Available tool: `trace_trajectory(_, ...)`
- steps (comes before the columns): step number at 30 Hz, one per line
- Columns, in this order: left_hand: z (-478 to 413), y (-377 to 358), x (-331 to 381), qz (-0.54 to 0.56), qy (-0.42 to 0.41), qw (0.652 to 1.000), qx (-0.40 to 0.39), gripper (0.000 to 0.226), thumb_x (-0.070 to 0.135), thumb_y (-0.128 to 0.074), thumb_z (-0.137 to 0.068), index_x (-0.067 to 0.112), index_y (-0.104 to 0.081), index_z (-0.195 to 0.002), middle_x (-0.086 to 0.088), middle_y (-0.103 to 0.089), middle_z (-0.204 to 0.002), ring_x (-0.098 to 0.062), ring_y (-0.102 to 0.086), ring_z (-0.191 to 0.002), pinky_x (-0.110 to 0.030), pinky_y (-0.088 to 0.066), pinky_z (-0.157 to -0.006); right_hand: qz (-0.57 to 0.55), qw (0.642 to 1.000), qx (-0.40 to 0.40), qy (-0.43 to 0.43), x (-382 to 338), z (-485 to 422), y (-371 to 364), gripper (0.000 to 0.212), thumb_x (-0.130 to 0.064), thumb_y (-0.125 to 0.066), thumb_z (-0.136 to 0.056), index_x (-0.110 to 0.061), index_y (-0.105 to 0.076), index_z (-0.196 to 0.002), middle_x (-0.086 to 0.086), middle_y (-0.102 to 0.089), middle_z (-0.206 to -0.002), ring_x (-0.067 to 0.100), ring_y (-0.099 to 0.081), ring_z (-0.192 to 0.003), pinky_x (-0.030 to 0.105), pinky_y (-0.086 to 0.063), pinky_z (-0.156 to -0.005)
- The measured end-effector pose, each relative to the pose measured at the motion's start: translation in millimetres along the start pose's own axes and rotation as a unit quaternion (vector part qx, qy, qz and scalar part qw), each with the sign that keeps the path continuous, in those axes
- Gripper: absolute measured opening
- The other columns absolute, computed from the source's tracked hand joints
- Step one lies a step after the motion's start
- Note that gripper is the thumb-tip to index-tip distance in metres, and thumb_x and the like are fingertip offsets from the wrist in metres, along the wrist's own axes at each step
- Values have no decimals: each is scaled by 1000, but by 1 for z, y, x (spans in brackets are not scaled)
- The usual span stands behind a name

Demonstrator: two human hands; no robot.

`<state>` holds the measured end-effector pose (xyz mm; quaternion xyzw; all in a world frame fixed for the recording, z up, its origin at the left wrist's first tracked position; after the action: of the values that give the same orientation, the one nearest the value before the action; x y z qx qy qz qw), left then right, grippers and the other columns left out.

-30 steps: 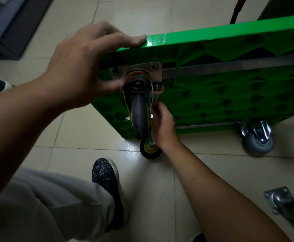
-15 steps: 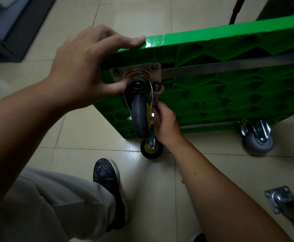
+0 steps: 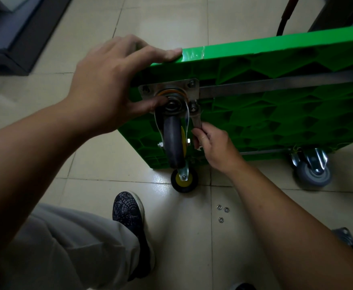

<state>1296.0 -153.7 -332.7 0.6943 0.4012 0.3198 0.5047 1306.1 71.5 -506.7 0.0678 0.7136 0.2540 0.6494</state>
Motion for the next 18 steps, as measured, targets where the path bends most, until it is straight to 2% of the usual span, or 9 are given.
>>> trace_trajectory(5, -1, 0, 1, -3, -1, 1000, -4, 68, 53, -63, -89, 40, -40, -151, -10, -56, -127, -32, -53, -110, -43, -44, -78, 42, 999, -24, 5, -5, 1, 12, 26, -22, -50, -105, -25, -53, -80, 5, -59, -71, 14, -55, -64, 28, -41, -61)
trace_trajectory(8, 0, 0, 2, -2, -2, 1000, -7, 68, 52, -63, -89, 40, -40, -151, -10, -56, -128, -31, -53, -110, -40, -42, -79, 124, 992, -12, 34, -4, 1, 39, 20, -33, -51, -103, -28, -56, -84, -1, -53, -66, 13, -51, -57, 30, -39, -55)
trace_trajectory(11, -1, 0, 5, -7, -3, 1000, -6, 67, 53, -60, -88, 38, -41, -151, -11, -56, -127, -32, -52, -108, -38, -39, -77, 258, 962, -29, 91, -16, -2, 75, 37, -51, -44, -100, -20, -64, -95, 3, -57, -66, 24, -55, -57, 35, -45, -53)
trace_trajectory(13, -2, 1, 7, -3, 2, 1000, -4, 66, 53, -60, -86, 35, -44, -148, -13, -57, -125, -33, -53, -106, -40, -41, -76, 318, 942, -52, 99, -29, -1, 86, 39, -52, -42, -101, -22, -66, -97, 3, -57, -65, 28, -57, -59, 36, -45, -54)
trace_trajectory(18, -4, 1, 9, 4, 15, 1000, 0, 66, 53, -61, -84, 35, -47, -146, -11, -58, -124, -31, -53, -106, -37, -37, -76, 422, 903, -28, 77, -59, 12, 94, 40, -55, -40, -102, -24, -65, -96, -1, -54, -67, 29, -58, -65, 35, -42, -60)
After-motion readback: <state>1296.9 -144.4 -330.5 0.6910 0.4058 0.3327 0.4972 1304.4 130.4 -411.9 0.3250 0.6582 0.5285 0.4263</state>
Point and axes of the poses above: each hand's wrist, its own z-axis away from the middle knuckle, its own y-axis out of the back of the hand, x = y × z, the point moved 1 cm from there along -z, towards the middle knuckle
